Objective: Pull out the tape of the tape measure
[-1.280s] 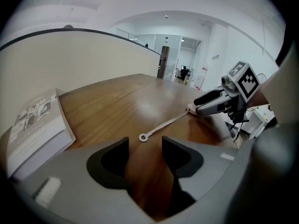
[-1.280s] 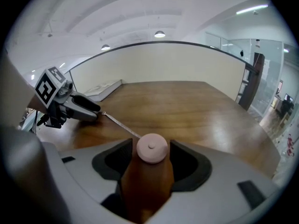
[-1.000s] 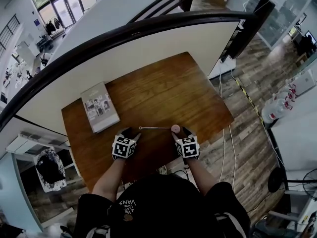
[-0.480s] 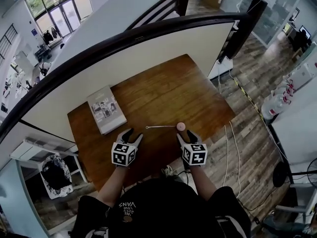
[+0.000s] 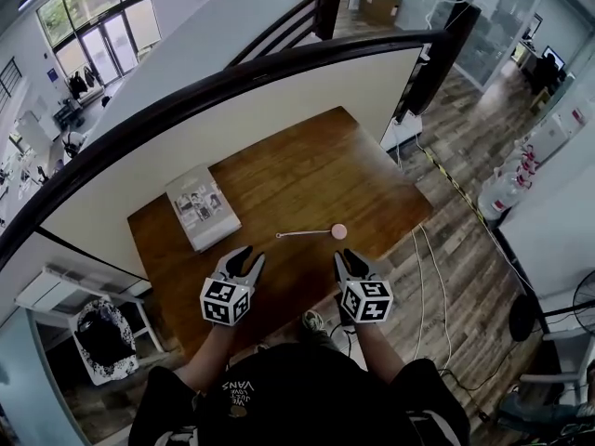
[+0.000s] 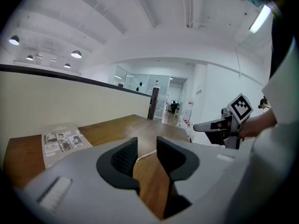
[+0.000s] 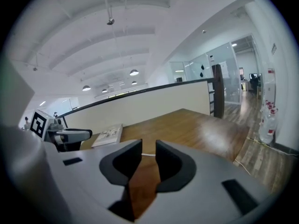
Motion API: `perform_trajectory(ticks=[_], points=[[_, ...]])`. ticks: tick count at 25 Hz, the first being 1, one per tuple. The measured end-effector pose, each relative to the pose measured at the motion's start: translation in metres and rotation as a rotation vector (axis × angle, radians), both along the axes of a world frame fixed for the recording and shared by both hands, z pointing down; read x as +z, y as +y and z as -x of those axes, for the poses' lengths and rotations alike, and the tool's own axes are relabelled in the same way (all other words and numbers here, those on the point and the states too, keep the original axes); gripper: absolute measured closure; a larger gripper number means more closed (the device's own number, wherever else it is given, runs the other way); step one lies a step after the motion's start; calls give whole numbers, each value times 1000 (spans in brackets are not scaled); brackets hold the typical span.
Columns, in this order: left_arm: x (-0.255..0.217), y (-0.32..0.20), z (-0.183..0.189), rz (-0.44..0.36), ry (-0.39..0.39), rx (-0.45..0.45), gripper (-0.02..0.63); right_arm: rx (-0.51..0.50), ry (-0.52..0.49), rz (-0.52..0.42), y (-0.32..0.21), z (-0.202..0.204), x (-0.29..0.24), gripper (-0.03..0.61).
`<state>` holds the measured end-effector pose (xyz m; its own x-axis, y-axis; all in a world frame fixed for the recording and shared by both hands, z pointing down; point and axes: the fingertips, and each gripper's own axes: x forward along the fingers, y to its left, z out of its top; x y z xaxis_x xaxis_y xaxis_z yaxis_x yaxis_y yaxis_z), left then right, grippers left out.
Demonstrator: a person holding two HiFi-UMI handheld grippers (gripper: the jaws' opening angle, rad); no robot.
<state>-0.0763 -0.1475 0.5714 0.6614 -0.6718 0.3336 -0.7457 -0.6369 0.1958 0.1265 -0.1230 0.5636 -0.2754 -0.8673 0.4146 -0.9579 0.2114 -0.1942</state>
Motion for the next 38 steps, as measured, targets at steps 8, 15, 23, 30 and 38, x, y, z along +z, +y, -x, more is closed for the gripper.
perform_trajectory(ticks=[8,15,23,30,38], points=[[-25,29,26,-60,48,6,574,24,-49,-35,31,25,-15,529],[-33,47,46,-81,68,20,601,35,-52,-62,53,45,-21,557],[-39,70,56,-91,73,87,601,41,-18,-80,75,62,-30,565],[-43,80,56,-108,79,125,601,46,50,-86,88,67,-33,566],[-40,89,53,-106,84,150,601,40,85,-91,92,75,-34,566]])
